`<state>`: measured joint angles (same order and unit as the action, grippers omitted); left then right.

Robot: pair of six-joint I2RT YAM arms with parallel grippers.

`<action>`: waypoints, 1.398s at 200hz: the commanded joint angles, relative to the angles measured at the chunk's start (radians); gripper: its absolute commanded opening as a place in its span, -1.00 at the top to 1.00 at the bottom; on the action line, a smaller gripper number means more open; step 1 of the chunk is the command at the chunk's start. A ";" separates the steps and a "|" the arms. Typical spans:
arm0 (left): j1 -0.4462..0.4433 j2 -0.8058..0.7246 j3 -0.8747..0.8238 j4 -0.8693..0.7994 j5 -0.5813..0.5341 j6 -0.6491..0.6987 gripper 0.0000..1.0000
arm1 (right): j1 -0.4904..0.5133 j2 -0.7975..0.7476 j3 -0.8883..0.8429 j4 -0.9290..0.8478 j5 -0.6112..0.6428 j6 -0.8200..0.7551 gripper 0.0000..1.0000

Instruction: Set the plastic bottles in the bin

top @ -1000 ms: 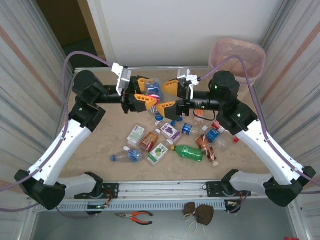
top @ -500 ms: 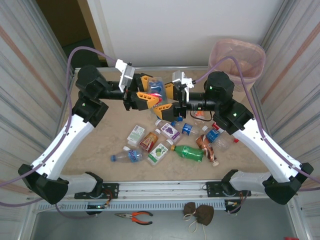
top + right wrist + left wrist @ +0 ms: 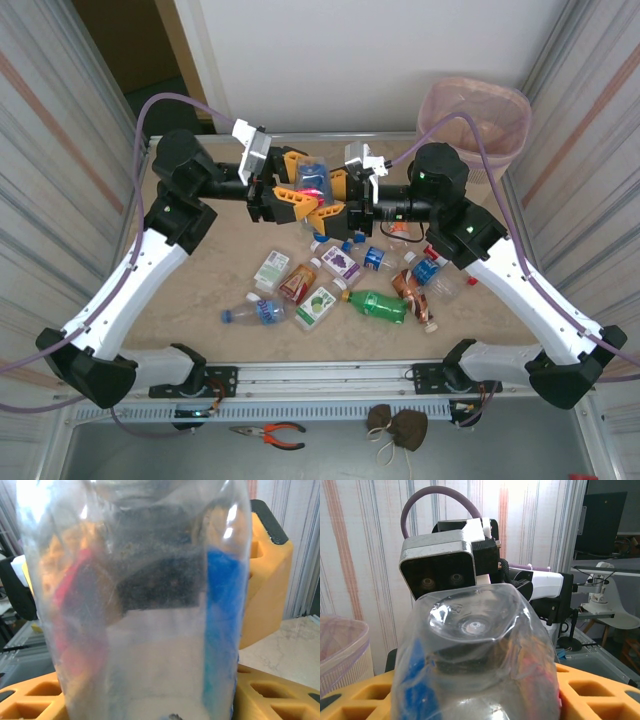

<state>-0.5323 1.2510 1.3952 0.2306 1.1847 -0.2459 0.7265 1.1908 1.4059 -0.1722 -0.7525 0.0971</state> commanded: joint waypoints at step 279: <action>0.080 -0.274 -0.197 -0.217 -0.444 0.132 -0.52 | -0.828 0.244 0.375 -0.293 0.462 0.221 0.11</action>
<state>-0.4633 1.0061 1.2034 0.0181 0.7536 -0.1307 -0.0383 1.3624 1.7100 -0.4026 -0.3767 0.2882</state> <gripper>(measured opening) 0.758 0.474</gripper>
